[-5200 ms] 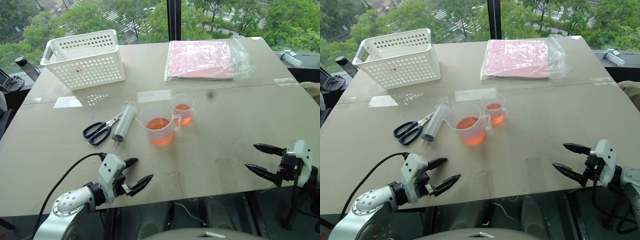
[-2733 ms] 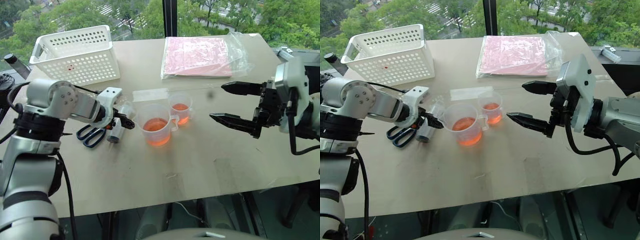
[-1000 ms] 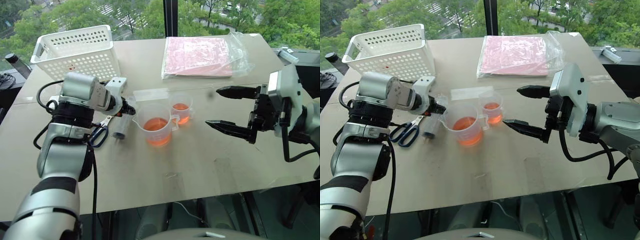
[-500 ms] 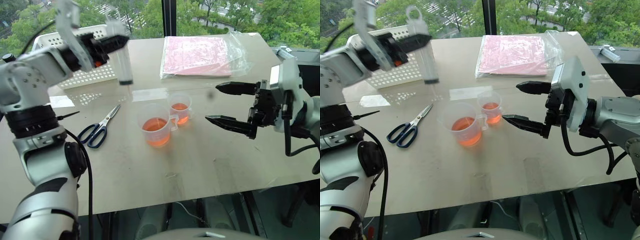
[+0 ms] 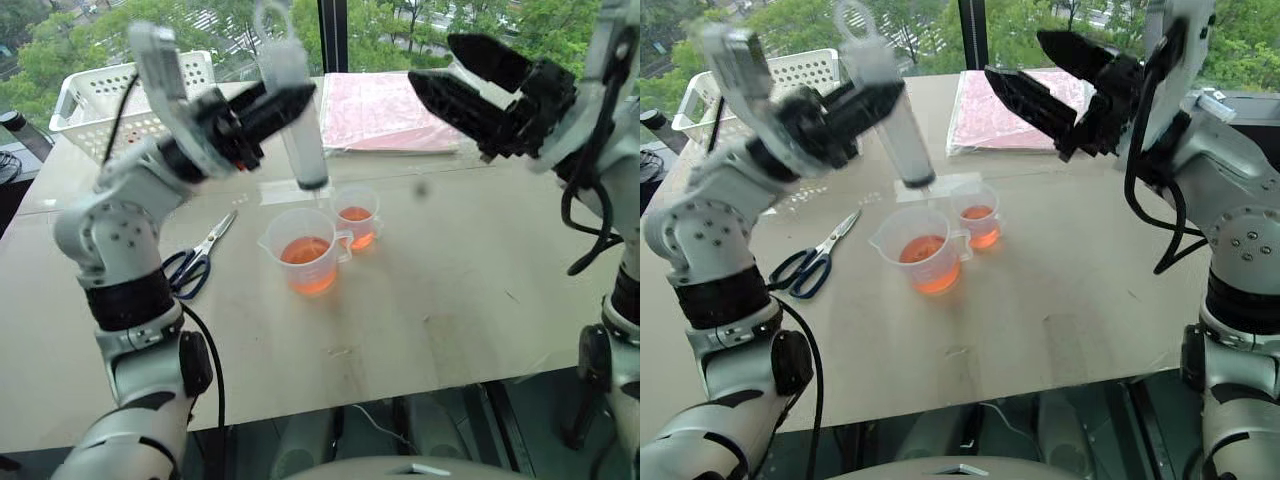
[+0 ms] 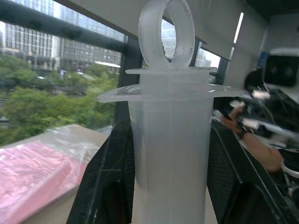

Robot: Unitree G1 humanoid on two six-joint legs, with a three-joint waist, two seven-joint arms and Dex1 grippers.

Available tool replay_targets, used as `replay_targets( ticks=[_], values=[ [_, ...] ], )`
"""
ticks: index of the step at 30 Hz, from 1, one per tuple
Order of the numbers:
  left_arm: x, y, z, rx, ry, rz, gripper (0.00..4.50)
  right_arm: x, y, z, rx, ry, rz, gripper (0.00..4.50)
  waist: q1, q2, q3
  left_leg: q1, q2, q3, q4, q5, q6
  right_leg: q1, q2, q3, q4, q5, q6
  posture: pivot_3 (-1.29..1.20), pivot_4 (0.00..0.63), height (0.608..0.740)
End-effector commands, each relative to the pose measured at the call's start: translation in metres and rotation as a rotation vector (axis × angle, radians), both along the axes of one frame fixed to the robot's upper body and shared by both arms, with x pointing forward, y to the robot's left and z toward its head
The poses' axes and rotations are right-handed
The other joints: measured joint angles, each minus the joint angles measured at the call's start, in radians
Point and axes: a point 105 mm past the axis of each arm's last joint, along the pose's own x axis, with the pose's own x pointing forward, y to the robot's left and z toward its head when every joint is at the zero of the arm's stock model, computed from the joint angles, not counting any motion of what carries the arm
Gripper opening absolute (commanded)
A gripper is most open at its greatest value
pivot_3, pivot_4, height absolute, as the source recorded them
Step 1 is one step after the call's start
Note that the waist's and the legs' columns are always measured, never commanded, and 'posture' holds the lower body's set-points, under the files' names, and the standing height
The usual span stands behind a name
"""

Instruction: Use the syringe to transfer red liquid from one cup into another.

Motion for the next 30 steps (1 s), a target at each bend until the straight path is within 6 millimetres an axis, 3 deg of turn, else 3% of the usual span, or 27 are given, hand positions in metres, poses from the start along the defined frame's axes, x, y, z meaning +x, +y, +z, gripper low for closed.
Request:
replay_targets(
  ticks=[1, 6, 10, 14, 23, 30],
  values=[
    [-0.017, 0.000, -0.002, 0.053, -0.062, -0.081, 1.42, -0.001, 0.002, 0.020, 0.065, -0.053, -0.009, 4.50, 0.000, 0.000, 0.000, 0.000, 0.000, 0.000, 0.001, 0.000, 0.000, 0.000, 0.000, 0.000, 0.000, 0.000, 0.000, 0.00, 0.150, 0.740],
    [-0.018, 0.001, -0.014, 0.093, -0.045, -0.111, 1.42, 0.000, 0.021, 0.019, 0.039, -0.040, 0.051, 4.50, 0.001, 0.000, 0.000, 0.000, 0.000, 0.000, 0.001, 0.000, 0.000, 0.000, 0.000, 0.000, 0.000, 0.000, 0.000, 0.00, 0.150, 0.740],
    [-0.021, -0.003, -0.029, 0.169, -0.067, -0.114, 1.42, -0.002, 0.047, -0.001, -0.078, 0.042, 0.122, 4.50, 0.000, 0.001, 0.000, 0.000, 0.000, 0.000, 0.001, 0.000, 0.000, 0.000, 0.000, -0.001, 0.000, 0.000, 0.000, 0.00, 0.150, 0.740],
    [-0.015, -0.002, -0.041, 0.222, -0.097, -0.061, 1.42, -0.005, 0.051, -0.003, -0.063, 0.064, 0.186, 4.50, 0.000, 0.001, 0.000, 0.000, 0.000, 0.000, 0.000, 0.000, 0.000, 0.000, 0.000, 0.000, 0.000, 0.000, 0.000, 0.00, 0.150, 0.740],
    [-0.008, -0.001, -0.052, 0.225, -0.121, 0.001, 1.42, 0.010, 0.051, -0.010, -0.097, 0.110, 0.114, 4.50, 0.002, 0.001, 0.000, 0.000, 0.000, 0.000, 0.000, 0.000, 0.000, 0.000, 0.000, -0.001, 0.000, 0.000, 0.000, 0.00, 0.150, 0.740],
    [-0.003, -0.008, -0.083, 0.251, -0.133, 0.087, 1.42, 0.020, 0.061, -0.027, -0.146, 0.171, 0.098, 4.50, 0.000, 0.001, 0.000, 0.000, 0.000, 0.000, 0.000, 0.000, 0.000, 0.000, 0.000, 0.000, 0.000, 0.000, 0.000, 0.00, 0.150, 0.740]
  ],
)
